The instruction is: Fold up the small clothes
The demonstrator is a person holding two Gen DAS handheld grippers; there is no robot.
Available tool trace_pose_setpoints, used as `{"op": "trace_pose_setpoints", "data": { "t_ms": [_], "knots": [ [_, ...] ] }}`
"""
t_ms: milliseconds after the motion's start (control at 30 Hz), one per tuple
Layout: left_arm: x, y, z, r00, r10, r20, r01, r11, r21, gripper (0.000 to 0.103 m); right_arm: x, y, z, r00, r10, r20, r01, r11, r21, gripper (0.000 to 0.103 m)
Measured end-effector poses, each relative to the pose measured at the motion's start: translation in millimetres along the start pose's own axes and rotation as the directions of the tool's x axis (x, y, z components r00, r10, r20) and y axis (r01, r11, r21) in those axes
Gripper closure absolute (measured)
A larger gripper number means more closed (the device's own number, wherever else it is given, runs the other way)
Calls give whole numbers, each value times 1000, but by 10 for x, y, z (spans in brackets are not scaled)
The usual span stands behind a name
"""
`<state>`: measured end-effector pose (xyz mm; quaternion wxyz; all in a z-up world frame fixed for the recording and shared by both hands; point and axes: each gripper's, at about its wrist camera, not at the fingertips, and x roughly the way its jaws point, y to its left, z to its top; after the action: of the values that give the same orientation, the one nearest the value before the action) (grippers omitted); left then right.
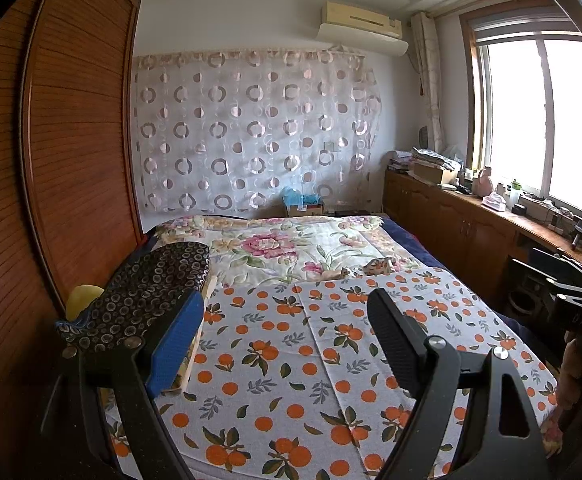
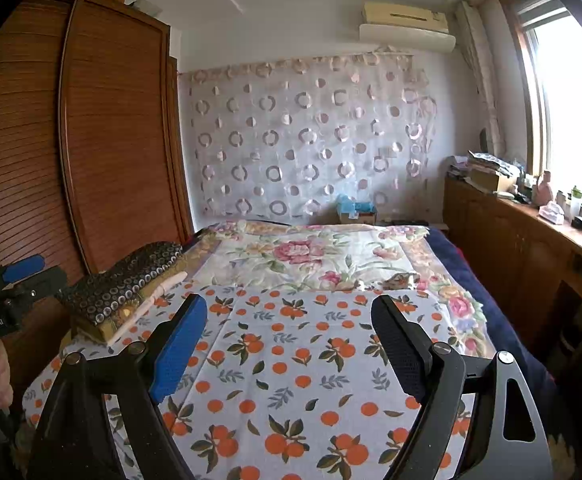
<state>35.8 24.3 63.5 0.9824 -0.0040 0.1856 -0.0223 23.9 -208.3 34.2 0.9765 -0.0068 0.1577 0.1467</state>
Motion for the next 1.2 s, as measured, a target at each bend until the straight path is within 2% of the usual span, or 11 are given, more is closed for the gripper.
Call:
{"op": "trace_pose_setpoints", "data": {
  "t_ms": [1200],
  "knots": [
    [11, 22, -38, 1000, 1, 4, -1, 1000, 0, 19, 6, -32, 18, 1000, -1, 2, 1, 1000, -1, 17]
  ]
}}
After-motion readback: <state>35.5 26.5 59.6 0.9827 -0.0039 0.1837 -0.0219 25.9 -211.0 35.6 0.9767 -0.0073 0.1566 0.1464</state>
